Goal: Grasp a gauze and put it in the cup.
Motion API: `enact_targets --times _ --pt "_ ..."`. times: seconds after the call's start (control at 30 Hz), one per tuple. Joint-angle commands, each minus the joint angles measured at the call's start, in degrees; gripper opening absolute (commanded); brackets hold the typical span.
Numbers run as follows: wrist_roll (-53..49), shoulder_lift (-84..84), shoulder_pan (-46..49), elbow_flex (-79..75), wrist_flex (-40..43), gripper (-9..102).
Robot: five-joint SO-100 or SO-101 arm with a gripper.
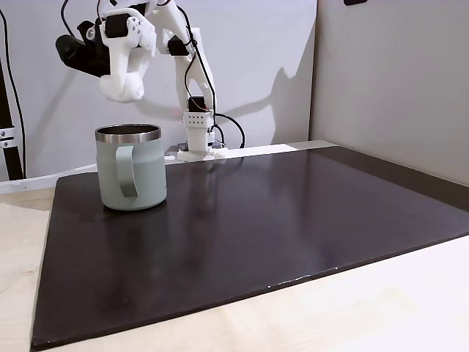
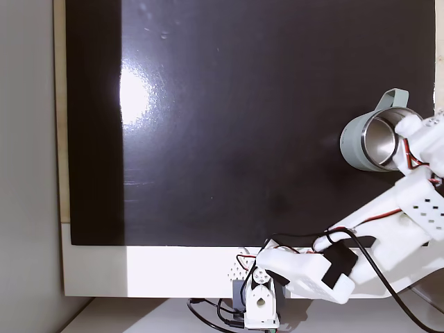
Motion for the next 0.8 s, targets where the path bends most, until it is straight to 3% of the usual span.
enact_targets --times 0.0,0.53,0.6,0.7,0.77 --pt "-0.53 0.00 0.70 -0.09 0.26 0" --pt "-0.35 -2.29 -1.58 3.96 0.26 2" --pt "-0.35 -2.11 -1.58 4.83 0.26 9" --pt "-0.88 -0.70 -1.93 7.65 0.26 32" --pt "-0.88 0.18 -2.11 8.88 0.26 41"
